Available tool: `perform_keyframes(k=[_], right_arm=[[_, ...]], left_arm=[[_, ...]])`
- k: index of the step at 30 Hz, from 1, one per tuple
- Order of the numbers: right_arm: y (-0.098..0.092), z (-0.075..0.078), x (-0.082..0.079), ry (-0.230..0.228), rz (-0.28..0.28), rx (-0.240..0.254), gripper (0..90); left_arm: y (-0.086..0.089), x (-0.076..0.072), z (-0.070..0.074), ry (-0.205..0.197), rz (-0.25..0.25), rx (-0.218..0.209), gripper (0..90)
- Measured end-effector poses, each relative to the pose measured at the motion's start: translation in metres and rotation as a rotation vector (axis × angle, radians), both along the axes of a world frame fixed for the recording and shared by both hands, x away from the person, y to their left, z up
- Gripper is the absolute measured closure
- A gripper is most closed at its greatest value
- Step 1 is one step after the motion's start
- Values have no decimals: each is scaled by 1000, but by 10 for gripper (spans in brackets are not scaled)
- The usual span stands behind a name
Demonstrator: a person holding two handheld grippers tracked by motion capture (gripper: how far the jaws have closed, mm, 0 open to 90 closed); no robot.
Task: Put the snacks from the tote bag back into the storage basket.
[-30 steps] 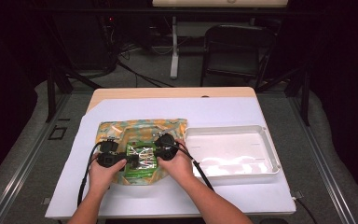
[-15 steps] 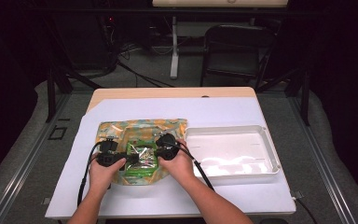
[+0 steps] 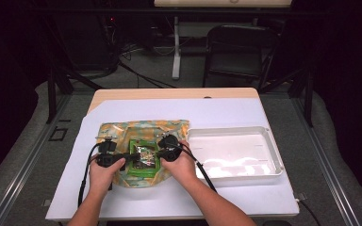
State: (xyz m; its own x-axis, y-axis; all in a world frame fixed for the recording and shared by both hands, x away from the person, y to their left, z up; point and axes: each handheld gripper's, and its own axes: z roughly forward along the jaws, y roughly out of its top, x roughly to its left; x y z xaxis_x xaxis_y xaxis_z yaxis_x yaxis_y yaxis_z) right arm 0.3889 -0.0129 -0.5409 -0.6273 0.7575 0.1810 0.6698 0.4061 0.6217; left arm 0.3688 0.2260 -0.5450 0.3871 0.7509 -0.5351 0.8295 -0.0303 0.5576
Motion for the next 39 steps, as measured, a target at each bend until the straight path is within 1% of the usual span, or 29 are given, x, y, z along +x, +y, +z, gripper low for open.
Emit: perform_keyframes(k=[5,7,8,14,17,18,20,21,27,28,29,30,31,32,33,35,37,39], right_arm=[[1,-1,0,-2,-6,5,797],[0,0,0,6,-1,-4,796],[0,-1,-1,3,-8,3,794],[0,-1,-1,2,-10,7,782],[-1,0,-1,3,-3,4,774],[-1,-1,-1,1,-9,16,770],[-2,0,-1,-2,-4,3,763],[-1,-1,-2,-7,-11,17,761],[-3,1,-3,-13,-9,22,751],[-3,2,-3,-9,-1,22,748],[-3,1,-4,-11,-9,42,743],[-4,2,-4,-12,-1,20,737],[-4,2,-5,-15,-1,38,732],[-5,3,-5,-11,7,28,729],[-5,3,-6,-14,6,31,725],[-5,4,-8,-21,1,52,721],[-7,6,-9,-19,17,44,715],[-8,8,-11,-24,22,53,708]], left_arm=[[1,-1,0,1,0,-30,596],[1,-1,0,2,2,-39,608],[1,-1,1,2,2,-39,612],[0,-2,2,2,6,-45,628],[0,-4,2,-2,14,-44,632],[0,-4,2,-3,12,-45,634],[0,-5,2,-6,13,-46,636],[0,-6,3,-7,14,-46,638],[0,-9,5,-23,20,-52,657],[0,-10,6,-26,22,-53,661],[0,-10,6,-28,26,-53,667],[1,-10,7,-32,26,-53,673],[2,-11,7,-35,27,-56,680],[3,-11,8,-36,29,-58,686],[4,-11,9,-38,31,-62,693],[5,-12,10,-45,40,-71,704],[7,-12,12,-42,40,-77,710],[8,-13,12,-45,44,-81,714]])
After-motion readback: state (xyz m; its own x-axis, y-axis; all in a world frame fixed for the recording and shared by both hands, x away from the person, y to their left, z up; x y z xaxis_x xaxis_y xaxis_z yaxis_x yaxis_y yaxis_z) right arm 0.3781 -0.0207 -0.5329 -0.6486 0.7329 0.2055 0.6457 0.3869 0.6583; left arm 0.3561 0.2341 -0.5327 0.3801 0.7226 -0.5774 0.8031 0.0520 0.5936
